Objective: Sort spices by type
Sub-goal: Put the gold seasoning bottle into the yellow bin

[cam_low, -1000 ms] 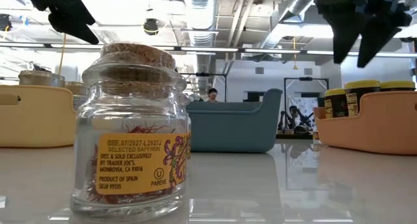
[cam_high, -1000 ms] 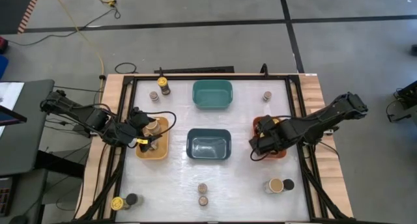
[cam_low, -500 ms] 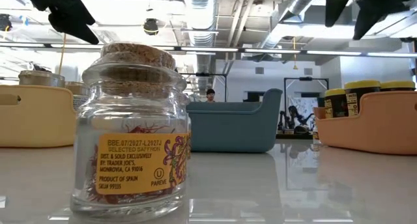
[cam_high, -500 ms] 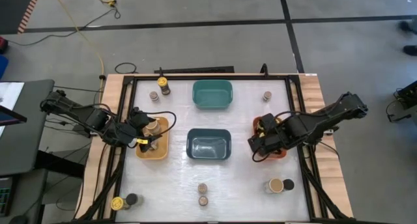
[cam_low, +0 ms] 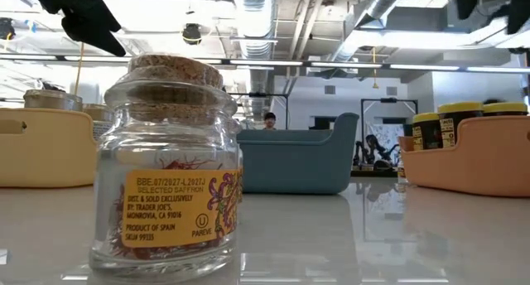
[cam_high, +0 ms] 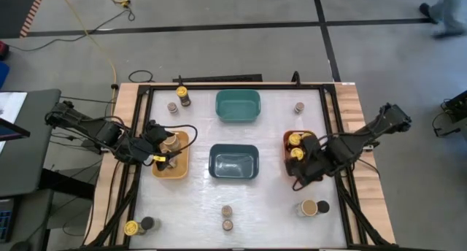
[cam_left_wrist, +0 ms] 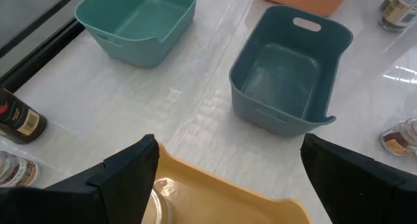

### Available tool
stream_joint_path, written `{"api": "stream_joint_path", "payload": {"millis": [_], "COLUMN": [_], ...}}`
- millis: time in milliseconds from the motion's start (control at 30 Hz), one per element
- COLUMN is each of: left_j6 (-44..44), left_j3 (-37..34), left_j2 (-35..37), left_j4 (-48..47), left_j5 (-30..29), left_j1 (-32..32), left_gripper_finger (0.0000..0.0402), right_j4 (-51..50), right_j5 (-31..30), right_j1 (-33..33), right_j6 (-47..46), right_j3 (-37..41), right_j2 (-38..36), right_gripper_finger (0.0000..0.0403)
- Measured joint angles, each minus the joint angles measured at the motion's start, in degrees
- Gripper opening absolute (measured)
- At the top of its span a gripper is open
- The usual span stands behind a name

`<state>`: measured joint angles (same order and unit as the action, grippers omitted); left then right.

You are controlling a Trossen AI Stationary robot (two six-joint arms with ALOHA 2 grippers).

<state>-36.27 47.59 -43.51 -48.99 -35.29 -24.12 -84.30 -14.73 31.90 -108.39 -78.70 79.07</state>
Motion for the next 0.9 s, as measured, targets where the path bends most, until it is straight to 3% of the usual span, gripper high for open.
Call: {"api": "stream_joint_path", "payload": {"millis": [367,500,667,900], "left_j6": [-0.4,-0.5,-1.6,-2.5], "left_j3": [0.0,0.0,0.0,0.0], "left_j2": [0.0,0.0,0.0,0.0], "left_j4": [0.0,0.0,0.0,0.0], "left_j5": [0.0,0.0,0.0,0.5], "left_j1": [0.0,0.0,0.0,0.0], "left_gripper_finger": [0.0359,0.0359,0.0359,0.0359], "right_j4": [-0.1,-0.1,0.9,6.0], "right_j5": [0.1,3.8,9.6,10.2], "right_j1": [8.9,11.1,13.8,16.9], "right_j6": [-15.1,-18.5,-19.3,-13.9], "right_j3": [0.0,0.0,0.0,0.0], "right_j2": [0.0,0.7,4.1,7.7], "right_gripper_finger": [0.0333,0.0333,0.0333,0.0333]}}
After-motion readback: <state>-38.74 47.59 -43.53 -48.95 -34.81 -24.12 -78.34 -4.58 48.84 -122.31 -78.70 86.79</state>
